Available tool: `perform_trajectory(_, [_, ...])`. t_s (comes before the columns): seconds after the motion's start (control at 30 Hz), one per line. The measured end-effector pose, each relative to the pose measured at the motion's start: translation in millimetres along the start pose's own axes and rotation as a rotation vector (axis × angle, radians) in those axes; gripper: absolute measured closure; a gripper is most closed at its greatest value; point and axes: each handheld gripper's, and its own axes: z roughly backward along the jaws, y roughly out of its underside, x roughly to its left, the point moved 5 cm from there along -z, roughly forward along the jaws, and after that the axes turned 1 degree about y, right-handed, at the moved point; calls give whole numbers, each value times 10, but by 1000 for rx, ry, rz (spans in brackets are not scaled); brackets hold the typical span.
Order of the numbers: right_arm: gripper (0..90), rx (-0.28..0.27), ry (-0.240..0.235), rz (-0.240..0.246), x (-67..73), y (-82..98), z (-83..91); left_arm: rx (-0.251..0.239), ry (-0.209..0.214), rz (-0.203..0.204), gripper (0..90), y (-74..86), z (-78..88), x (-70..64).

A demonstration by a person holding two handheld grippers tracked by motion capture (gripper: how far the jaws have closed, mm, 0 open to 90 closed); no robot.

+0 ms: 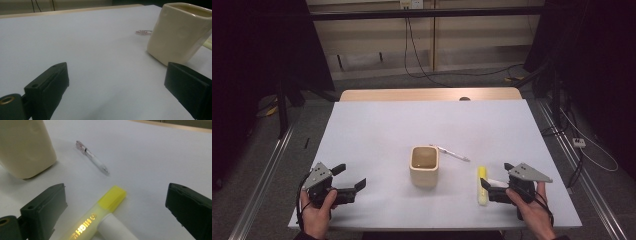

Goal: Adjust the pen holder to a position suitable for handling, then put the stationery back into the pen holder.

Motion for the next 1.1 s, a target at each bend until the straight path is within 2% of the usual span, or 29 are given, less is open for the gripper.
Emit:
perform_trajectory(0.2, [45, 10, -31, 25, -27, -211, -229, 1, 8, -3, 56, 11, -4, -18])
perform_trajectory(0.37, [45, -5, -48, 42, 21, -322, -282, 4, 12, -3, 56, 7, -6, -27])
perform_trajectory(0.5, [43, -14, -50, 49, 56, -328, -287, 8, 20, -13, 56, -10, -39, -48])
perform_trajectory(0.67, [44, 15, -56, 64, 64, -289, -310, 13, 22, -29, 56, -13, -49, -70])
perform_trajectory(0.97, [58, 30, -65, 83, 81, -363, -408, 13, 36, -11, 56, -2, -70, -35])
perform_trajectory(1.1, [68, 30, -82, 93, 127, -423, -472, 21, 44, -22, 56, -2, -75, -52])
